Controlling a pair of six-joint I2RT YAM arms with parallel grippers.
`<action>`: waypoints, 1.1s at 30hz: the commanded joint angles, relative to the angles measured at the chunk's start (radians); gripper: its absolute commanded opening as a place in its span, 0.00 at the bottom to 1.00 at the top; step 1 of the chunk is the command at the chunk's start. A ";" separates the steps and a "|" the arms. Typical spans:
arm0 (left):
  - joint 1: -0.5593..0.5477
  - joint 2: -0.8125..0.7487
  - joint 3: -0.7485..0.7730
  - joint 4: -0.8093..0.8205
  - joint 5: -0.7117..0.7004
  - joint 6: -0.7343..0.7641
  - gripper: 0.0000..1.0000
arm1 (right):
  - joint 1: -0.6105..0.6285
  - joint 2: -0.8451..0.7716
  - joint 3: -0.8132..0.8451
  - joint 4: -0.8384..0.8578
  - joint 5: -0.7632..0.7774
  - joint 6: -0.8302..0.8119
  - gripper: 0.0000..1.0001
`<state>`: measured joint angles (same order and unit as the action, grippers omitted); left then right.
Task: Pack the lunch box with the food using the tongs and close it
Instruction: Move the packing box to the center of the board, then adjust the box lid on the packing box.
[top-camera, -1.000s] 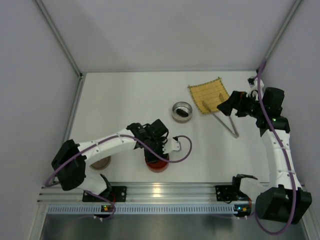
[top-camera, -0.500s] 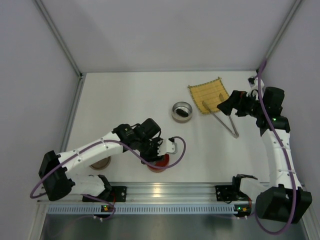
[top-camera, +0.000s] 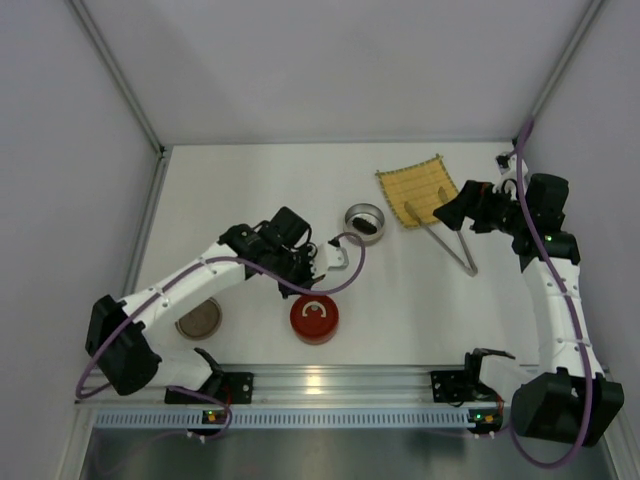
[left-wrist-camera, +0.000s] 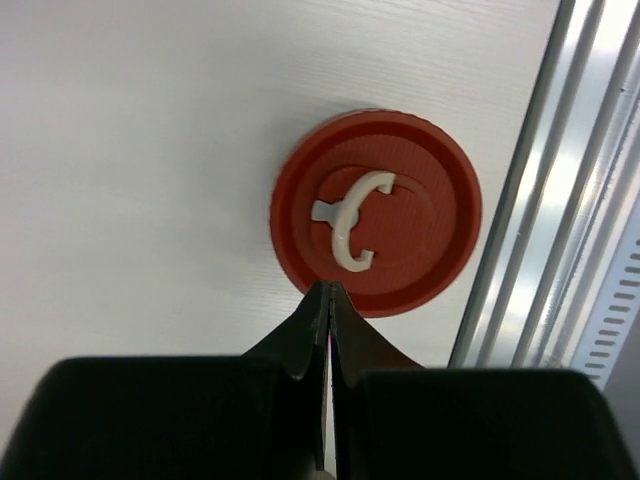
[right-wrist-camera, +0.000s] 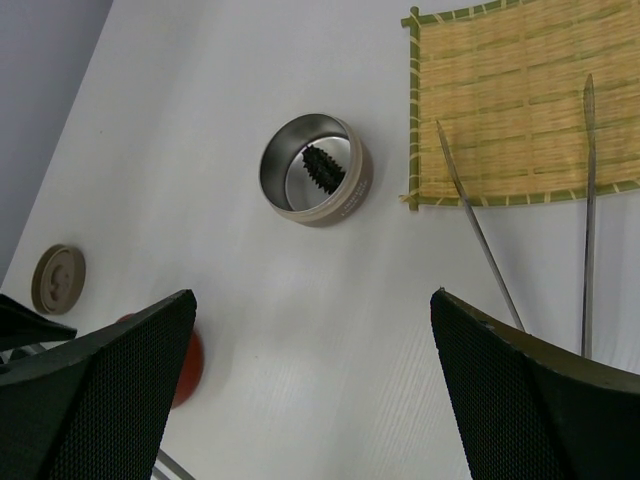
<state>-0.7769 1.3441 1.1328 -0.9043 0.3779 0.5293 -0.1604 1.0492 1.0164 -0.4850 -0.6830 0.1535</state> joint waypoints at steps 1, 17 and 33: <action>0.037 0.064 0.065 0.016 0.056 0.064 0.00 | -0.018 -0.006 0.027 0.020 -0.026 0.003 0.99; 0.080 0.357 0.228 -0.194 0.214 0.294 0.00 | -0.018 -0.002 0.008 0.017 -0.029 -0.020 0.99; 0.071 0.323 0.213 -0.213 0.225 0.301 0.39 | -0.019 0.005 0.005 0.031 -0.041 -0.009 0.99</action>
<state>-0.7021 1.7065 1.3315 -1.1141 0.5613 0.8139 -0.1604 1.0508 1.0145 -0.4831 -0.7055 0.1524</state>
